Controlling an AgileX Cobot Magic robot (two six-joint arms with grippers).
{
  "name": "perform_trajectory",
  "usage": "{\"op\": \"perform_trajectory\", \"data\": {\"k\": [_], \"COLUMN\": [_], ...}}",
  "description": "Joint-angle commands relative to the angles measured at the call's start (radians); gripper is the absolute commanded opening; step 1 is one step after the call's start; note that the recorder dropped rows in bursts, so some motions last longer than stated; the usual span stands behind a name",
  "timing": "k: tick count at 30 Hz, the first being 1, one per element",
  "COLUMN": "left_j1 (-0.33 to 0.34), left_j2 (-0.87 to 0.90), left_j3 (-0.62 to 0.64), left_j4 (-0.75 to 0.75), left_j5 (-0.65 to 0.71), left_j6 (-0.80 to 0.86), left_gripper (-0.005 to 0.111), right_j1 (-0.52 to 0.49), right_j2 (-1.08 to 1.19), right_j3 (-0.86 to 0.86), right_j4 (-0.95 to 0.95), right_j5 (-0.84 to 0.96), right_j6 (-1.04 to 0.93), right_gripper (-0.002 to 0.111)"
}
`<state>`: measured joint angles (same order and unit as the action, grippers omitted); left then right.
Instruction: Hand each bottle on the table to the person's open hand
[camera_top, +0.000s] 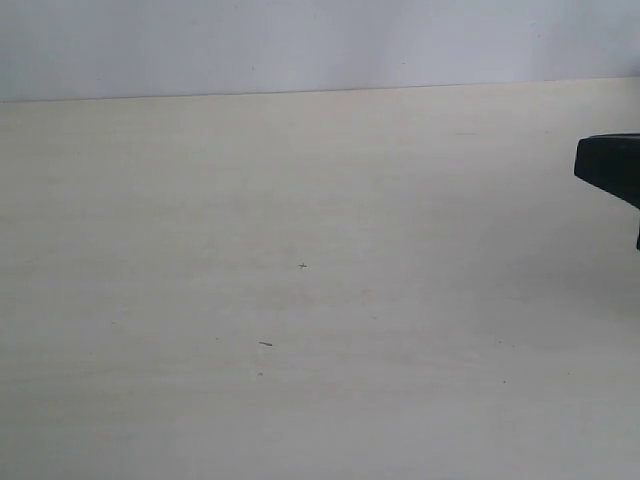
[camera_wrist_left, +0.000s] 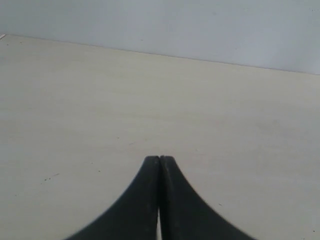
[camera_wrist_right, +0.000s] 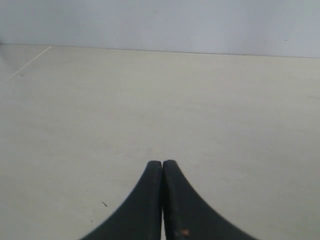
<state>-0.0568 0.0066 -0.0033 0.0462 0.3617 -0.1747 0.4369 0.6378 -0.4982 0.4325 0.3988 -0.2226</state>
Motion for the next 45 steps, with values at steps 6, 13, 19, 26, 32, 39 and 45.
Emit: {"op": "perform_trajectory", "data": {"k": [6, 13, 19, 26, 32, 39, 45], "left_j1": [0.002, 0.002, 0.002, 0.002, 0.002, 0.002, 0.002], "left_j2": [-0.007, -0.007, -0.007, -0.007, -0.007, -0.007, -0.007], "left_j3": [0.003, 0.003, 0.003, 0.003, 0.003, 0.003, 0.003], "left_j4": [0.039, 0.039, 0.039, 0.039, 0.039, 0.039, 0.039], "left_j5": [-0.001, -0.001, -0.001, -0.001, -0.001, -0.001, -0.001], "left_j6": [-0.042, -0.042, -0.042, -0.042, -0.042, -0.042, -0.042], "left_gripper": [0.000, 0.000, 0.000, 0.000, 0.000, 0.000, 0.000], "right_j1": [-0.001, -0.001, -0.001, -0.001, -0.122, -0.355, -0.382], "right_j2": [-0.005, -0.005, -0.005, -0.003, -0.100, -0.422, -0.595], "right_j3": [0.003, 0.003, 0.003, 0.003, 0.068, 0.314, 0.384], "right_j4": [0.004, 0.004, 0.001, -0.080, -0.163, -0.163, -0.179], "right_j5": [-0.004, -0.004, -0.004, -0.025, -0.060, -0.221, -0.201], "right_j6": [-0.001, -0.001, -0.004, -0.020, -0.032, -0.165, -0.184], "right_gripper": [0.000, 0.000, 0.000, 0.000, 0.000, 0.000, 0.000]}}
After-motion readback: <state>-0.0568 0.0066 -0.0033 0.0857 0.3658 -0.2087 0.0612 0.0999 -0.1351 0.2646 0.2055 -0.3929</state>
